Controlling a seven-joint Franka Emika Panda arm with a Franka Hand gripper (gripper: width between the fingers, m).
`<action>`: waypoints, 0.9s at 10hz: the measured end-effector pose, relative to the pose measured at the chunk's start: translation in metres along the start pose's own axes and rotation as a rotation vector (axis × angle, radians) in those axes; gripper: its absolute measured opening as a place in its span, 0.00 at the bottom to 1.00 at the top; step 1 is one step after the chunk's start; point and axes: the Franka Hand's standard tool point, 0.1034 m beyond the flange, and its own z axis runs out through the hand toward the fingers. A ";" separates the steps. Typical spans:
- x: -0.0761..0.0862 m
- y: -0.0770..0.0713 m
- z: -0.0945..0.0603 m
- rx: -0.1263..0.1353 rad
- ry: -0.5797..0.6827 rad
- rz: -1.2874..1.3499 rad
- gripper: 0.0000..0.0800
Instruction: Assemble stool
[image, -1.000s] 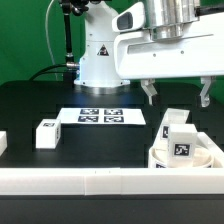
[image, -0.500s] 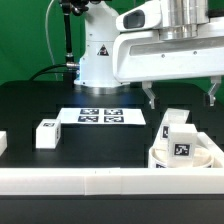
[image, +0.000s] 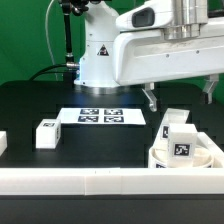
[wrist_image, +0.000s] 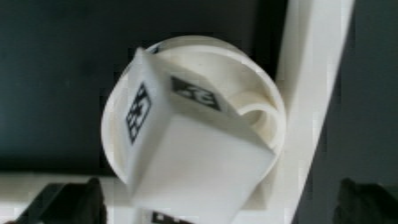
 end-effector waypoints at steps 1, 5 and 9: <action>-0.001 0.000 0.004 -0.007 -0.008 -0.120 0.81; 0.002 0.006 0.007 -0.026 -0.024 -0.447 0.81; -0.003 0.012 0.014 -0.055 -0.047 -0.715 0.81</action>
Offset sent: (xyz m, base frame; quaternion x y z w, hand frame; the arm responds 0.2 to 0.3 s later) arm 0.0039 0.0061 0.0024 0.0081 -0.0088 -0.2176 0.9760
